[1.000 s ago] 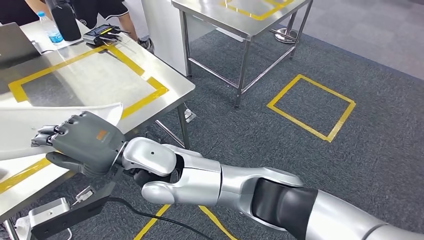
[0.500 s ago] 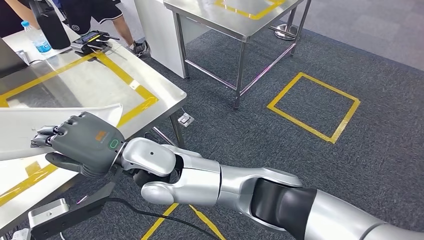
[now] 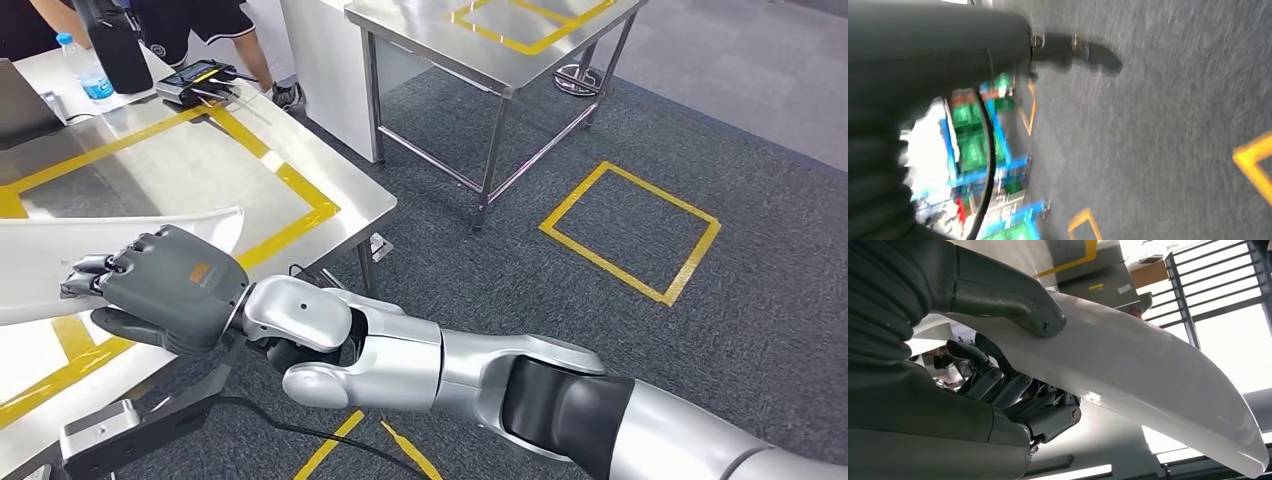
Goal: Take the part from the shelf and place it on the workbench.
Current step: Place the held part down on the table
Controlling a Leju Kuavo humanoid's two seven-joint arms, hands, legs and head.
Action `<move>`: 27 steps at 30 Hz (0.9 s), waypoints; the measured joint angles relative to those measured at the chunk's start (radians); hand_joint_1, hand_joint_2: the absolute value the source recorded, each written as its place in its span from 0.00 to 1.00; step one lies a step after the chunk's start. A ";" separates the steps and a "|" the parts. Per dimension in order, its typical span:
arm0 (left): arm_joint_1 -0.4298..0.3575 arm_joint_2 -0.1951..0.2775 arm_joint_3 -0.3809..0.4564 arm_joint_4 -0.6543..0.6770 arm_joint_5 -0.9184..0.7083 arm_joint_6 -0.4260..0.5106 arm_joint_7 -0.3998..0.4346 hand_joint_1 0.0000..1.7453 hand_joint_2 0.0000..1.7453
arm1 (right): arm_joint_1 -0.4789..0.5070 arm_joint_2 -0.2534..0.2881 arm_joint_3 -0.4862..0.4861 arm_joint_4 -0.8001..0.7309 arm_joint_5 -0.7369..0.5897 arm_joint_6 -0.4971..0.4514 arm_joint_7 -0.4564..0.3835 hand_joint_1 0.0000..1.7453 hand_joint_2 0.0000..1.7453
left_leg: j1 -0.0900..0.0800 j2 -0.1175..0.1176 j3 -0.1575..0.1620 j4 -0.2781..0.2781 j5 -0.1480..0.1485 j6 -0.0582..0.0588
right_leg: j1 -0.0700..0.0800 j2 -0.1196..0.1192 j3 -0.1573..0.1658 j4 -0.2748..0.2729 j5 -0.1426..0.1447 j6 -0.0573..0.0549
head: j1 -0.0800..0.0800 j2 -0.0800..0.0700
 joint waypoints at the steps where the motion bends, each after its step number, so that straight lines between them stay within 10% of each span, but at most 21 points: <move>1: 0.000 0.000 0.000 0.000 0.000 0.000 0.000 0.00 1.00 | 0.002 -0.001 0.000 0.000 0.000 0.000 0.000 1.00 1.00 | 0.000 -0.006 0.000 0.001 -0.002 0.002 | -0.001 0.000 -0.042 0.064 -0.018 0.002 | 0.001 0.000; 3: 0.001 0.000 0.000 0.000 0.000 0.000 0.002 0.00 1.00 | 0.006 -0.004 0.000 0.001 0.000 0.001 0.000 1.00 1.00 | 0.000 -0.021 0.002 0.004 -0.006 0.001 | -0.003 0.000 -0.086 0.106 0.001 0.004 | 0.001 0.000; 7: -0.002 -0.003 0.000 0.000 0.000 0.000 0.004 0.00 1.00 | 0.004 -0.006 0.000 0.001 0.002 0.001 -0.005 1.00 1.00 | -0.001 -0.060 0.007 0.010 -0.015 -0.010 | -0.006 0.047 -0.004 -0.119 0.136 -0.007 | 0.000 0.000; 11: -0.001 -0.004 0.000 0.000 0.000 0.000 0.003 0.00 1.00 | 0.000 -0.005 0.000 0.002 0.002 0.002 -0.008 1.00 1.00 | 0.005 -0.089 0.003 0.003 -0.012 -0.037 | -0.003 0.040 0.024 -0.170 0.142 -0.022 | 0.001 0.000; 15: -0.003 -0.004 0.000 0.001 -0.002 -0.003 0.002 0.00 1.00 | -0.005 -0.002 0.000 0.002 0.003 0.002 -0.011 1.00 1.00 | 0.003 -0.006 -0.052 0.121 -0.079 -0.054 | -0.006 -0.003 0.042 -0.187 0.145 -0.043 | -0.006 0.000; 21: -0.003 -0.004 0.000 0.001 -0.002 -0.003 0.001 0.00 1.00 | -0.003 -0.002 0.000 0.003 0.003 0.002 -0.011 1.00 1.00 | 0.004 0.010 -0.114 0.245 -0.131 -0.061 | -0.005 -0.026 0.045 -0.187 0.141 -0.047 | -0.006 0.000; 25: -0.003 -0.001 0.000 0.000 -0.003 -0.003 0.001 0.00 1.00 | -0.004 -0.002 0.000 0.004 0.003 0.003 -0.012 1.00 1.00 | -0.001 0.091 0.003 0.024 -0.017 -0.049 | 0.003 -0.098 0.059 -0.174 0.117 -0.025 | -0.005 0.000; 27: -0.004 -0.001 0.000 0.000 -0.004 -0.003 0.001 0.00 1.00 | -0.005 -0.002 0.000 0.004 0.002 0.003 -0.013 1.00 1.00 | -0.002 0.084 0.008 0.013 -0.017 -0.031 | 0.009 -0.117 0.063 -0.173 0.111 -0.016 | -0.003 0.000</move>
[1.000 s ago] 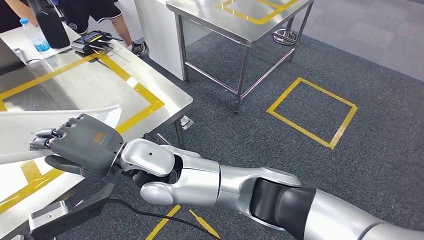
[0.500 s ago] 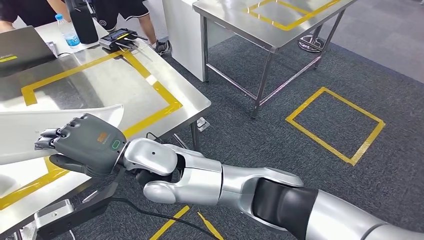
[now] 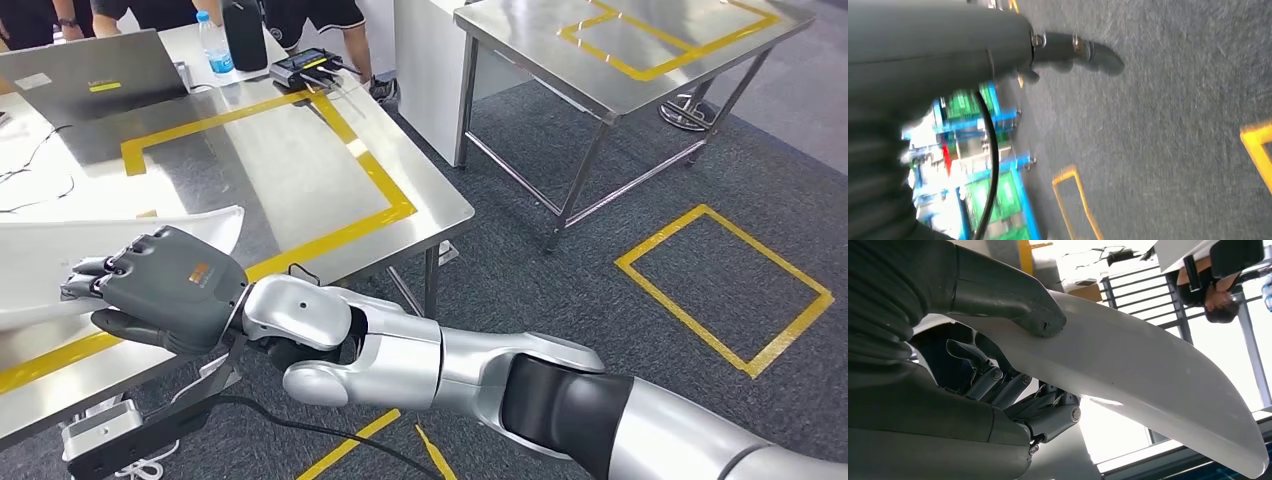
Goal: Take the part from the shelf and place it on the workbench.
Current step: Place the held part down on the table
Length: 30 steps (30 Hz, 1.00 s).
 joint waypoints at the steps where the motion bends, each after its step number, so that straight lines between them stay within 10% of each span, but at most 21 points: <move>1: 0.001 0.000 0.000 0.000 0.000 0.000 0.000 0.00 1.00 | 0.000 0.000 0.000 0.000 0.000 0.000 0.000 1.00 1.00 | 0.001 -0.013 -0.001 0.000 0.000 0.007 | -0.001 -0.006 0.002 0.000 -0.003 0.005 | 0.001 0.000; 4: 0.000 0.000 0.000 0.000 -0.002 0.000 0.000 0.00 1.00 | -0.003 -0.001 0.000 0.000 -0.002 0.000 -0.001 1.00 1.00 | 0.006 -0.048 0.000 -0.002 0.002 0.025 | -0.010 0.055 -0.027 0.074 -0.052 0.022 | 0.004 0.000; 8: -0.004 0.000 0.000 0.000 -0.002 0.000 0.003 0.00 1.00 | 0.003 -0.009 0.000 0.003 -0.005 0.000 -0.001 1.00 1.00 | 0.004 -0.101 -0.001 -0.002 0.003 0.032 | -0.011 0.108 -0.147 0.299 -0.128 0.023 | 0.008 0.000; 13: -0.003 -0.001 0.000 0.000 -0.002 0.000 0.007 0.00 1.00 | -0.001 -0.012 0.000 0.004 -0.009 -0.009 0.002 1.00 1.00 | 0.001 -0.154 -0.001 0.001 0.002 0.024 | -0.007 0.134 -0.045 0.037 0.018 -0.002 | 0.011 0.000; 30: -0.015 -0.001 0.001 0.000 -0.034 0.000 0.034 0.00 1.00 | -0.129 0.022 -0.089 0.338 -0.011 -0.051 0.096 1.00 1.00 | 0.001 -0.150 0.004 -0.015 0.009 0.003 | -0.004 0.147 -0.035 0.005 0.028 -0.007 | 0.011 0.000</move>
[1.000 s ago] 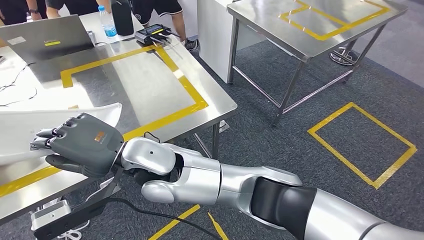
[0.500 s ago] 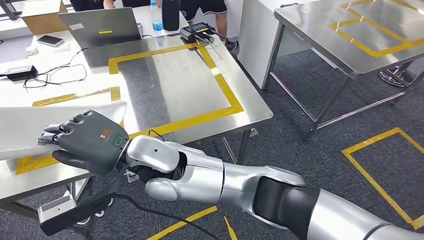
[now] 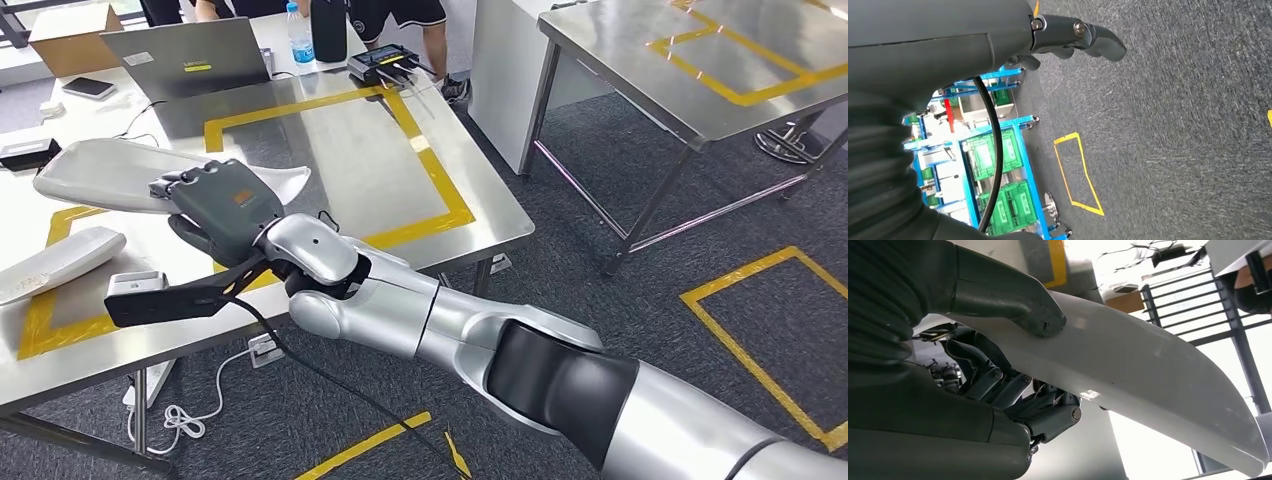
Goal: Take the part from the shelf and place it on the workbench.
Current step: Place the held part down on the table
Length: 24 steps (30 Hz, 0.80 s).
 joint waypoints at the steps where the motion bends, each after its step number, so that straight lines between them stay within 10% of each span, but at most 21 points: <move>1: -0.002 0.000 0.000 0.000 -0.004 0.000 0.001 0.00 1.00 | -0.009 0.001 -0.007 0.026 0.002 -0.002 0.001 1.00 1.00 | 0.000 0.000 0.000 0.000 0.000 0.000 | 0.000 0.000 0.000 0.000 0.000 0.000 | 0.000 0.000; 17: -0.020 -0.003 0.000 0.000 -0.022 0.000 0.007 0.00 1.00 | -0.097 0.014 -0.068 0.319 0.012 -0.002 0.013 1.00 1.00 | -0.002 0.007 0.001 -0.001 0.000 0.026 | -0.008 0.000 -0.001 0.002 -0.006 0.026 | 0.001 0.000; 22: -0.019 -0.004 0.000 0.000 -0.022 0.000 0.002 0.00 1.00 | -0.110 0.020 -0.079 0.370 0.012 0.003 0.023 1.00 1.00 | 0.006 0.018 0.009 -0.012 0.001 0.034 | -0.015 -0.020 -0.132 0.252 -0.112 0.044 | 0.011 0.000; 24: -0.018 -0.004 0.000 0.000 -0.022 0.000 0.000 0.00 1.00 | -0.109 0.021 -0.081 0.388 0.013 0.006 0.027 1.00 1.00 | 0.009 0.018 0.010 -0.007 -0.004 0.029 | -0.021 -0.021 -0.135 0.241 -0.080 0.049 | 0.012 0.000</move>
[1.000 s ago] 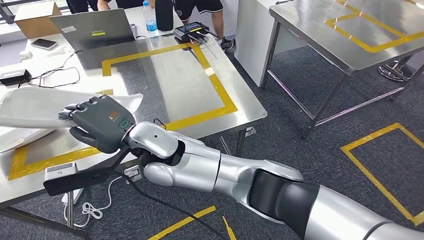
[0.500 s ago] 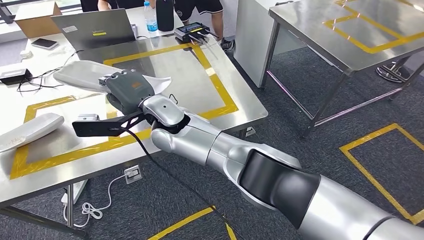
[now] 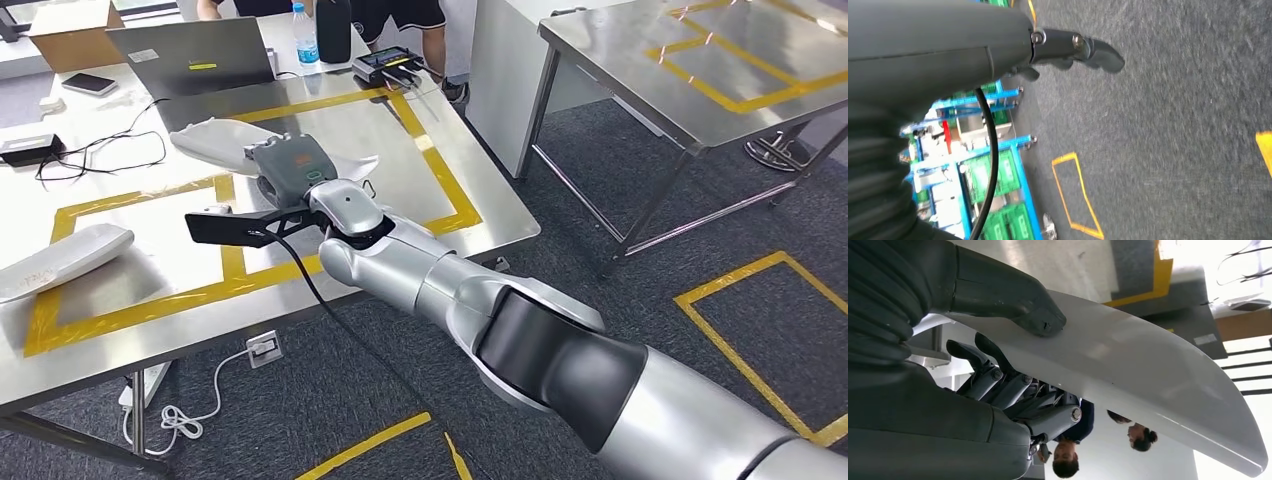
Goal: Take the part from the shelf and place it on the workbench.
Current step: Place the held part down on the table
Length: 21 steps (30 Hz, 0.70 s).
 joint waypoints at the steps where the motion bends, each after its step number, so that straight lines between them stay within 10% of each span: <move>1: 0.000 0.000 0.000 0.000 0.000 0.000 0.000 0.00 1.00 | -0.001 0.000 -0.002 0.007 0.001 0.000 0.001 1.00 1.00 | 0.002 0.000 0.000 0.005 -0.004 -0.005 | -0.003 0.000 0.027 -0.061 0.037 0.002 | 0.001 0.000; 4: -0.001 0.001 0.000 0.000 -0.001 0.000 0.000 0.00 1.00 | -0.004 0.004 -0.012 0.028 0.005 0.001 0.003 1.00 1.00 | 0.004 -0.002 -0.003 0.019 -0.019 -0.025 | -0.005 0.008 0.105 -0.222 0.093 -0.003 | 0.001 0.000; 9: 0.001 0.004 0.000 0.000 -0.003 0.000 -0.001 0.00 1.00 | -0.008 0.009 -0.030 0.055 0.012 0.006 0.009 1.00 1.00 | 0.006 0.012 -0.009 0.032 -0.033 -0.056 | -0.002 0.003 0.121 -0.240 0.089 -0.043 | -0.002 0.000; 14: -0.001 0.005 0.000 0.000 -0.003 0.000 0.000 0.00 1.00 | -0.008 0.010 -0.033 0.074 0.013 0.012 0.006 1.00 1.00 | 0.002 0.059 -0.161 0.296 -0.113 -0.060 | 0.003 -0.012 0.145 -0.243 0.072 -0.062 | -0.008 0.000; 18: 0.001 0.005 0.000 0.000 -0.003 0.000 0.002 0.00 1.00 | -0.007 0.010 -0.035 0.085 0.013 0.019 0.005 1.00 1.00 | -0.004 0.071 -0.093 0.113 0.016 -0.046 | 0.007 -0.019 0.171 -0.241 0.047 -0.054 | -0.010 0.000; 21: -0.002 0.005 0.000 0.000 -0.003 0.000 0.003 0.00 1.00 | -0.011 0.010 -0.041 0.093 0.013 0.028 0.009 1.00 1.00 | -0.014 0.079 -0.051 0.025 0.028 -0.030 | 0.014 -0.024 0.176 -0.242 0.036 -0.039 | -0.013 0.000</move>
